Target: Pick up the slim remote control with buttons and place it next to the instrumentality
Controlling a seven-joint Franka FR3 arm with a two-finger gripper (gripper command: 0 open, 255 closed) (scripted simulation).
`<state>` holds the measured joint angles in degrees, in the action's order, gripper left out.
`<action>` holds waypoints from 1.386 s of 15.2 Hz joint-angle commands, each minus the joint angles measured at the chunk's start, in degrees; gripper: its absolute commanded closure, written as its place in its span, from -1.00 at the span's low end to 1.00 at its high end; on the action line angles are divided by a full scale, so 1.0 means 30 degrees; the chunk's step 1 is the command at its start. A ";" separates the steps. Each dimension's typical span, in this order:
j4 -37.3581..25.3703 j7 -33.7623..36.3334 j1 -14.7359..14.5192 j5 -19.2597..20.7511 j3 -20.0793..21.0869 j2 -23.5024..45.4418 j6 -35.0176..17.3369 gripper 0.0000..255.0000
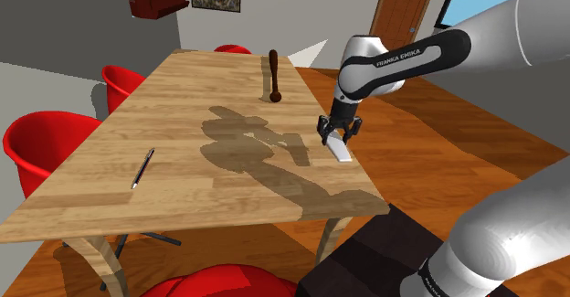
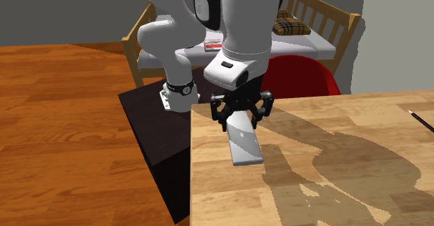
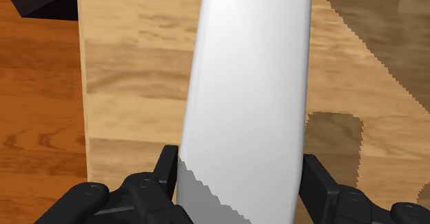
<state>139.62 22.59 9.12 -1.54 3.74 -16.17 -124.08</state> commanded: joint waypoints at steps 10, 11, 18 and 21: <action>-0.3845 0.4971 -0.1922 -0.0026 0.3020 0.3457 0.0342 1.00; -0.4323 0.5450 -0.2095 0.0068 0.3266 0.3875 0.0406 1.00; -0.8280 0.8768 -0.3459 0.1163 0.4669 0.7195 0.1171 1.00; -1.0337 1.0114 -0.4194 0.1804 0.5062 0.8821 0.1713 1.00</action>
<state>110.93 51.36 -2.63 3.17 18.47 8.57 -119.65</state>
